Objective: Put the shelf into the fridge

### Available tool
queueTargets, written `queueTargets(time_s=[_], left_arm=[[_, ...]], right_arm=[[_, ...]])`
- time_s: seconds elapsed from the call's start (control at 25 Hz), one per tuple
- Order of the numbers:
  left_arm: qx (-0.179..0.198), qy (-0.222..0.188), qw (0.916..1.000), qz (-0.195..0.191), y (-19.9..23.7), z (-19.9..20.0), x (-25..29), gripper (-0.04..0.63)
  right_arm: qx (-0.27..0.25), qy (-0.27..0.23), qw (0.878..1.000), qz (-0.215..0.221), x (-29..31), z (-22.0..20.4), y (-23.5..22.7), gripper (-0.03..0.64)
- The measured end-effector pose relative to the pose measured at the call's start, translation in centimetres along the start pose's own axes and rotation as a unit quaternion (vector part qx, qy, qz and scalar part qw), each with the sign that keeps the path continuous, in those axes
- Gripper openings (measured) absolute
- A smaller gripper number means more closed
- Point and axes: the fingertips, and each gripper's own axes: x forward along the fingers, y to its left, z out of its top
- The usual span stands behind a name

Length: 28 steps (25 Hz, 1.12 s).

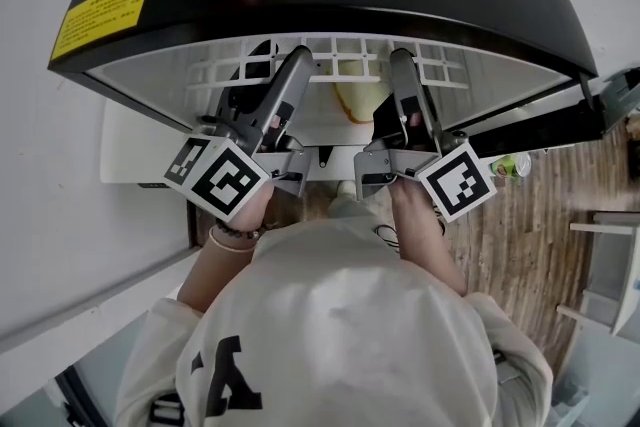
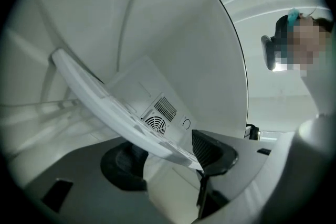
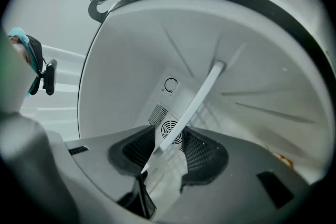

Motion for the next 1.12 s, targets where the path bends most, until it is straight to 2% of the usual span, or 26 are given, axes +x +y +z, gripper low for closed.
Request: queueTargets(time_s=[0.68, 0.76, 0.84, 0.88, 1.12], left_arm=[[0.023, 0.012, 0.9996, 0.012, -1.4, -1.2, -4.5, 0.253], [0.038, 0.017, 0.9990, 0.013, -1.7, -1.3, -5.1, 0.252], [0.053, 0.027, 0.9982, 0.011, -2.0, -1.6, -5.7, 0.247], [0.058, 0.031, 0.9978, 0.009, -2.3, -1.7, -6.0, 0.235], [0.082, 0.044, 0.9955, -0.022, -4.1, -2.6, -7.7, 0.060]], right_arm=[[-0.026, 0.017, 0.999, 0.006, -3.5, -2.7, 2.8, 0.158], [-0.039, 0.021, 0.999, 0.014, -3.9, -3.2, 3.5, 0.142], [-0.053, 0.024, 0.998, 0.012, -4.5, -3.8, 4.0, 0.094], [-0.057, 0.026, 0.998, 0.008, -4.8, -4.2, 4.1, 0.078], [-0.075, 0.044, 0.996, 0.026, -6.5, -6.4, 6.0, 0.041]])
